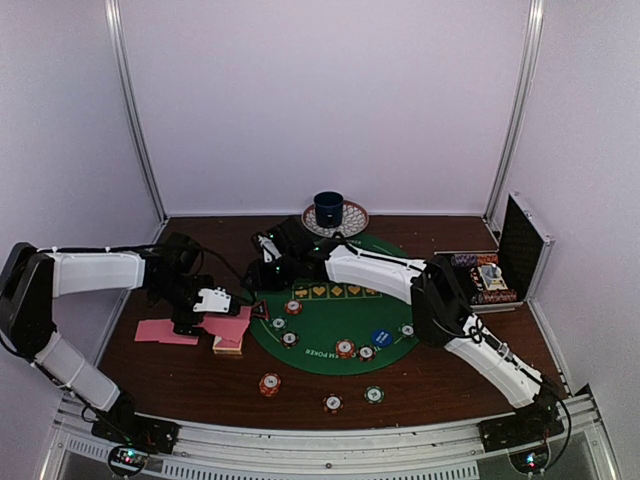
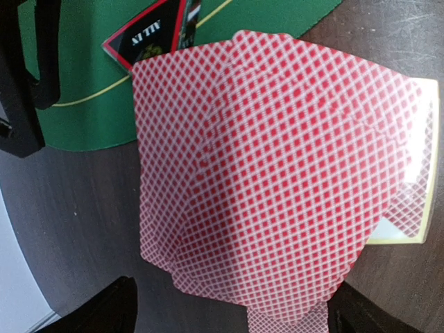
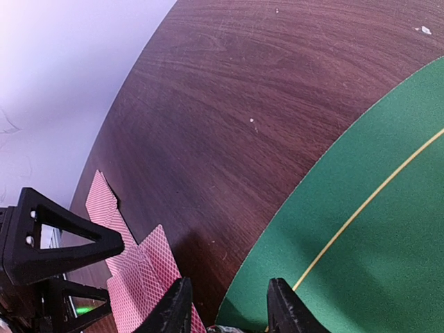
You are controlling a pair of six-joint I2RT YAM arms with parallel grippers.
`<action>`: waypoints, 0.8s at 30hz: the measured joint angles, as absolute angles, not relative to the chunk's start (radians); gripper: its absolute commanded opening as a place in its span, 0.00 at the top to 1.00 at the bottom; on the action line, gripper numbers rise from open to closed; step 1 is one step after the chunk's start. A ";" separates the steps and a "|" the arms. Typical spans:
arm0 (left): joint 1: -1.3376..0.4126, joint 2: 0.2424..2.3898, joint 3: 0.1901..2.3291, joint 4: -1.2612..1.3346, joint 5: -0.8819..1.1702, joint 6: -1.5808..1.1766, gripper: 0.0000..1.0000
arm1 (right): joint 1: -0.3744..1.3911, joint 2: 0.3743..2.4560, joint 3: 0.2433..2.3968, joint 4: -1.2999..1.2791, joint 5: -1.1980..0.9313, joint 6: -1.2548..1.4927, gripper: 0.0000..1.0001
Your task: Distribute texas hold em gaming equipment
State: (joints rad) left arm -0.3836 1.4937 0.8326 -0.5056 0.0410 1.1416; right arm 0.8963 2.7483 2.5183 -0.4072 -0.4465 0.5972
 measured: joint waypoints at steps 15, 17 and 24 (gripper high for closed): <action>-0.397 1.531 0.862 -0.567 0.041 1.119 0.03 | 0.912 2.760 2.518 -0.388 -0.490 0.603 0.68; -0.399 1.533 0.862 -0.561 0.037 1.115 0.02 | 0.918 2.766 2.518 -0.384 -0.497 0.606 0.69; -0.401 1.533 0.862 -0.546 0.033 1.112 0.02 | 0.933 2.789 2.518 -0.384 -0.503 0.605 0.71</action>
